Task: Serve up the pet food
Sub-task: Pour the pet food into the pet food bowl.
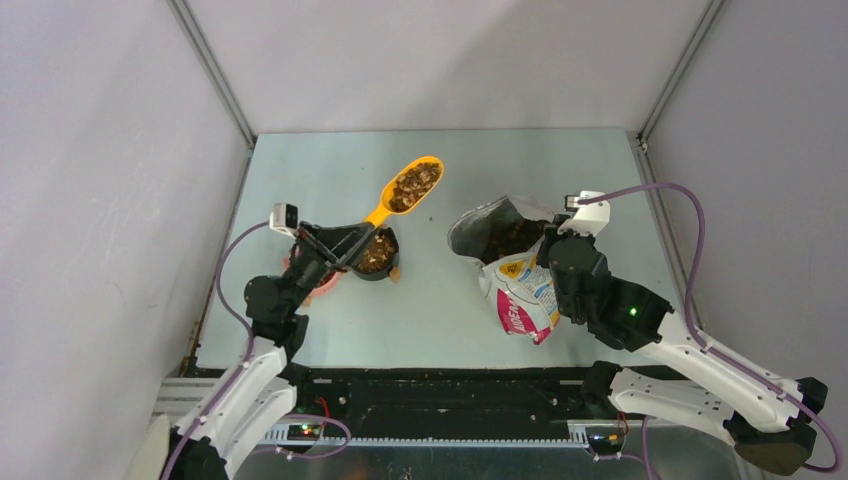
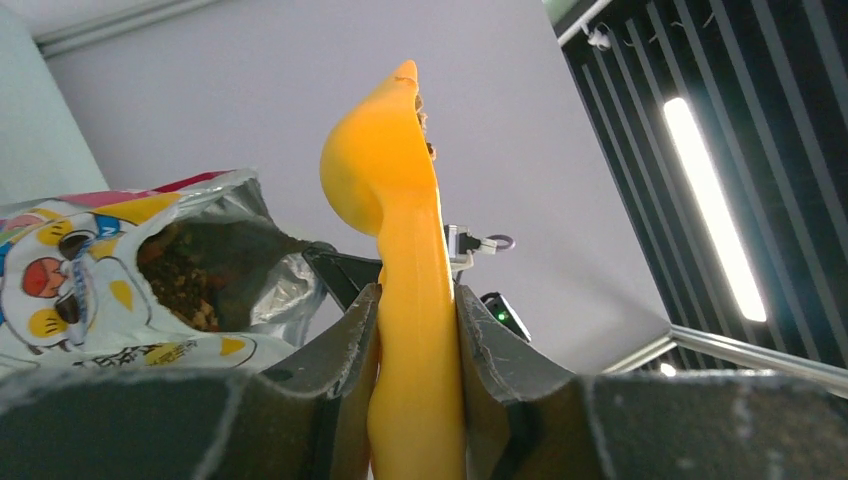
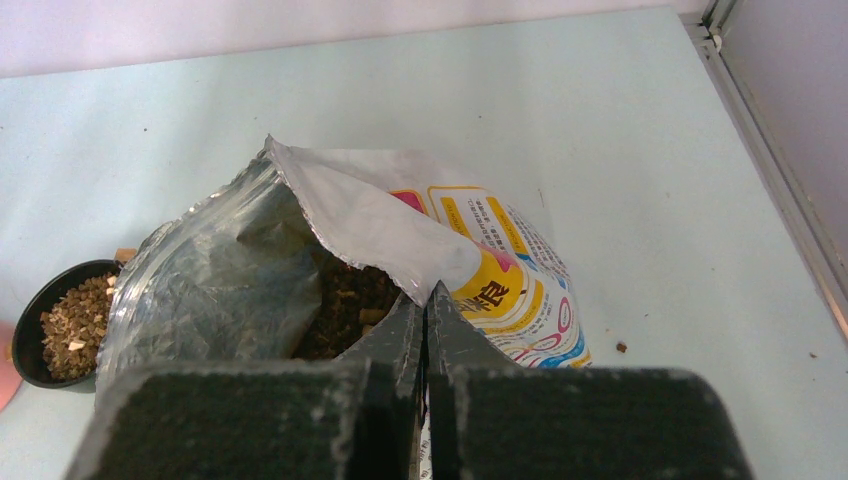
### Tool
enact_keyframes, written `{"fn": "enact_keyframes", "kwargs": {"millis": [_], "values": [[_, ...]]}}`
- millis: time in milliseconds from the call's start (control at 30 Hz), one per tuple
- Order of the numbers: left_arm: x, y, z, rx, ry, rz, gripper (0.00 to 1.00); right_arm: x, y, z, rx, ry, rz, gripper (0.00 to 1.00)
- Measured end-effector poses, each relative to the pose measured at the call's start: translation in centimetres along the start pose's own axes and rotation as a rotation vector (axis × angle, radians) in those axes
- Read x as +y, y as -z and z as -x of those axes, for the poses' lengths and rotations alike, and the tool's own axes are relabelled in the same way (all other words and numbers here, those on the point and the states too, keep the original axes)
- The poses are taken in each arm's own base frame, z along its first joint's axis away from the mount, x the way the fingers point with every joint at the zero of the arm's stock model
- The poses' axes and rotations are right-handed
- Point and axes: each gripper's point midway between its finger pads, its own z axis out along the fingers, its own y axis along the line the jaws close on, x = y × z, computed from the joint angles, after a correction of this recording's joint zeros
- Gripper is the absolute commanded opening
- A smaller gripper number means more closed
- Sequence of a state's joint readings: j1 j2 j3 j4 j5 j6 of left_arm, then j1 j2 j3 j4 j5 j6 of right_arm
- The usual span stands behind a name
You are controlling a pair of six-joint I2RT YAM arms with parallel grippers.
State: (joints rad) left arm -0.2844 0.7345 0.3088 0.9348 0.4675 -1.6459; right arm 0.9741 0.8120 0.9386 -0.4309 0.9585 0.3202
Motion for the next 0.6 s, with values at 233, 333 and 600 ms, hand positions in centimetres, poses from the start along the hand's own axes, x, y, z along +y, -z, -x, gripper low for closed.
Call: {"fn": "enact_keyframes", "kwargs": {"millis": [233, 333, 600], "values": [[0.8, 2.1, 1.1, -0.102, -0.034, 0.071, 0.00, 0.0, 0.0, 0.0, 0.000, 0.000, 0.000, 0.00], [0.5, 3.3, 1.5, -0.160, -0.068, 0.096, 0.00, 0.0, 0.0, 0.0, 0.000, 0.000, -0.001, 0.00], [0.7, 8.0, 3.5, -0.394, -0.174, 0.208, 0.00, 0.0, 0.0, 0.0, 0.000, 0.001, -0.002, 0.00]]}}
